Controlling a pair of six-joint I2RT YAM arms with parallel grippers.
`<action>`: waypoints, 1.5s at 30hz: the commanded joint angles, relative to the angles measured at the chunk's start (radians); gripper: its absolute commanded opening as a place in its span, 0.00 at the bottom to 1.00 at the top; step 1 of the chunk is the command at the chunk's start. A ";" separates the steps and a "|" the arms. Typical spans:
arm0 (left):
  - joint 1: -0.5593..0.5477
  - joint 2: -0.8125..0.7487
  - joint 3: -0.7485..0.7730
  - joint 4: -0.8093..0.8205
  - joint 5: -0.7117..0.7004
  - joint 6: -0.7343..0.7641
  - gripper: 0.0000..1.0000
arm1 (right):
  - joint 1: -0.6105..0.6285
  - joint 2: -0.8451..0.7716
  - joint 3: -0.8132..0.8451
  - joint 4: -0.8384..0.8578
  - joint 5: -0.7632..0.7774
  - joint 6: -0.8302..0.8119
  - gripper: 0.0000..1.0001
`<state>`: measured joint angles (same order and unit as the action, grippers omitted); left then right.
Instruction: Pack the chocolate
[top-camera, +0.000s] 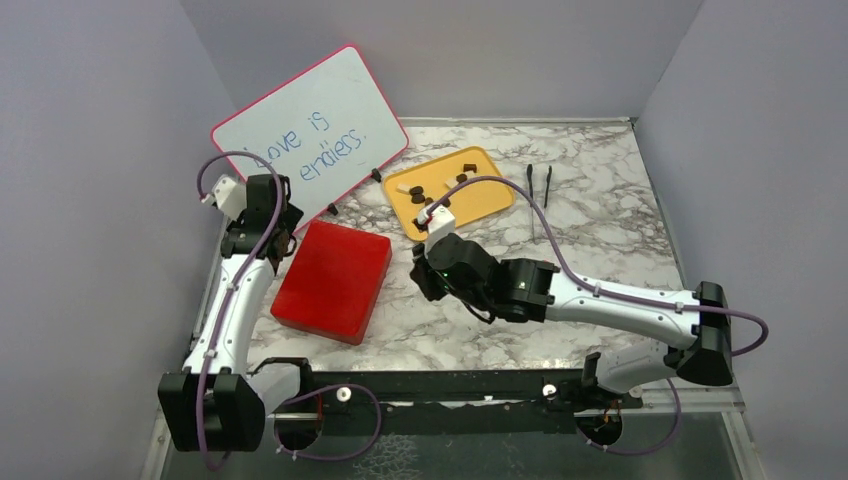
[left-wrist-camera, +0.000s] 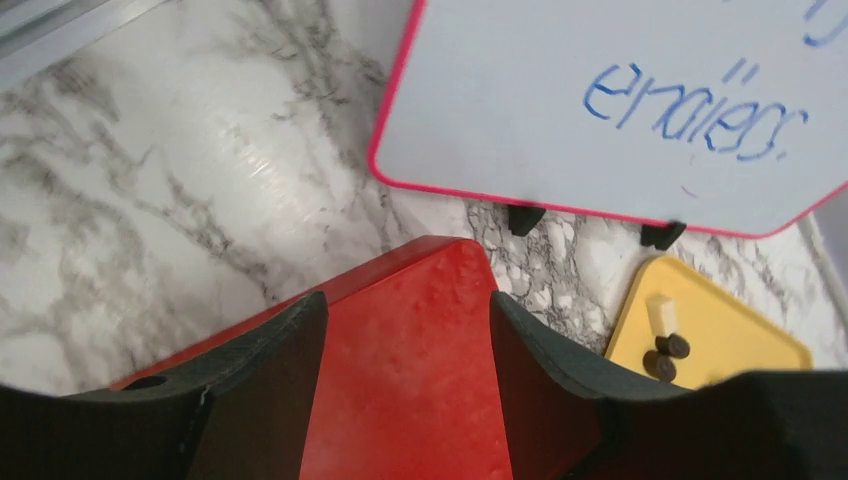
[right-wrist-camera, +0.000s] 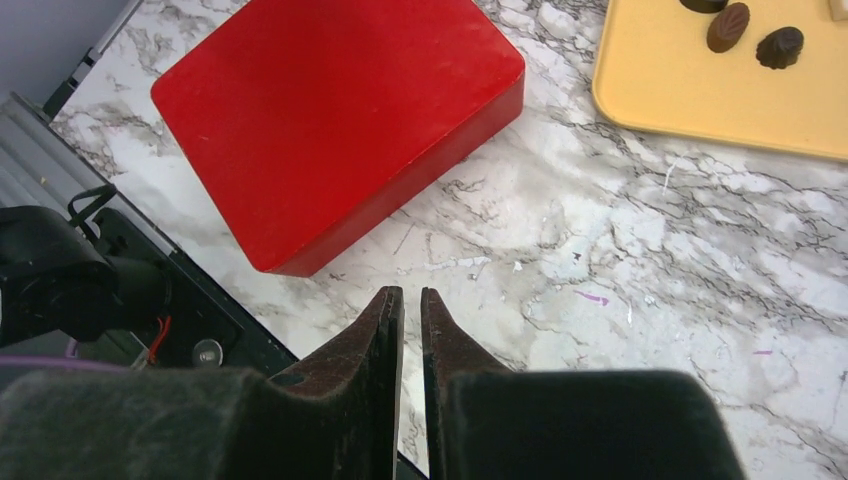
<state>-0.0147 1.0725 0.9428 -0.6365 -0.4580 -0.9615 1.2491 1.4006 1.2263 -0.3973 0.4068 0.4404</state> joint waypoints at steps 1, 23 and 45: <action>-0.014 0.090 0.025 0.269 0.240 0.383 0.62 | 0.006 -0.091 -0.074 0.066 0.034 -0.020 0.17; -0.035 0.414 -0.039 0.397 0.407 0.441 0.57 | 0.006 -0.295 -0.317 0.200 -0.001 -0.083 0.14; -0.129 0.056 -0.003 0.388 0.671 0.523 0.99 | 0.005 -0.291 -0.373 0.151 0.011 0.081 0.98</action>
<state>-0.0975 1.1950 0.9260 -0.2516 0.0982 -0.4908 1.2491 1.0836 0.8539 -0.2371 0.3801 0.4736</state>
